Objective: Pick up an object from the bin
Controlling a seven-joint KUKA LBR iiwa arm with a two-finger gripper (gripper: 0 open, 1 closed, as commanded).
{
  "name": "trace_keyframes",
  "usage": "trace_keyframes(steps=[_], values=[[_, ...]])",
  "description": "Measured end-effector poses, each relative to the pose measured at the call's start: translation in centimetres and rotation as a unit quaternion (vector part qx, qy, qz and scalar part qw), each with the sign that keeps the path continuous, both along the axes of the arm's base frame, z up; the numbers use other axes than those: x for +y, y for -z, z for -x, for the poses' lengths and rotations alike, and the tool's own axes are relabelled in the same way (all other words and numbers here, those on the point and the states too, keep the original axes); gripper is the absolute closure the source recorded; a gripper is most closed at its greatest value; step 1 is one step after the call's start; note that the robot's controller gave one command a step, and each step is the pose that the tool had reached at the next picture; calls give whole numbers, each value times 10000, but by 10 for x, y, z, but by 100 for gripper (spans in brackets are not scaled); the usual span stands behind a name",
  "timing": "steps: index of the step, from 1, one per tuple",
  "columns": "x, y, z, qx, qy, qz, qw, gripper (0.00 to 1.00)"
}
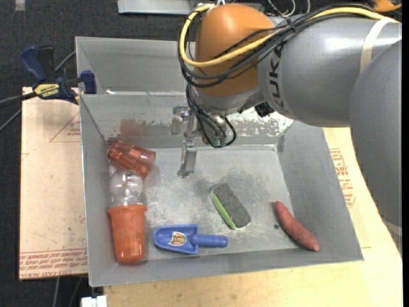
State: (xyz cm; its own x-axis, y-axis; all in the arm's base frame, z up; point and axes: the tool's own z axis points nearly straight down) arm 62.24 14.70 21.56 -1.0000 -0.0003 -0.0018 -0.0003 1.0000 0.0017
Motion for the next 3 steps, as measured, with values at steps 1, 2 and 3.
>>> trace_keyframes(steps=[1, 2, 3], values=[[0, 0, 0, 0, 4, 0, 10000, 0], [90, 65, 9, 9, -570, -14, 9984, 0], [40, 118, -18, 3, 344, 5, 9994, 0]])
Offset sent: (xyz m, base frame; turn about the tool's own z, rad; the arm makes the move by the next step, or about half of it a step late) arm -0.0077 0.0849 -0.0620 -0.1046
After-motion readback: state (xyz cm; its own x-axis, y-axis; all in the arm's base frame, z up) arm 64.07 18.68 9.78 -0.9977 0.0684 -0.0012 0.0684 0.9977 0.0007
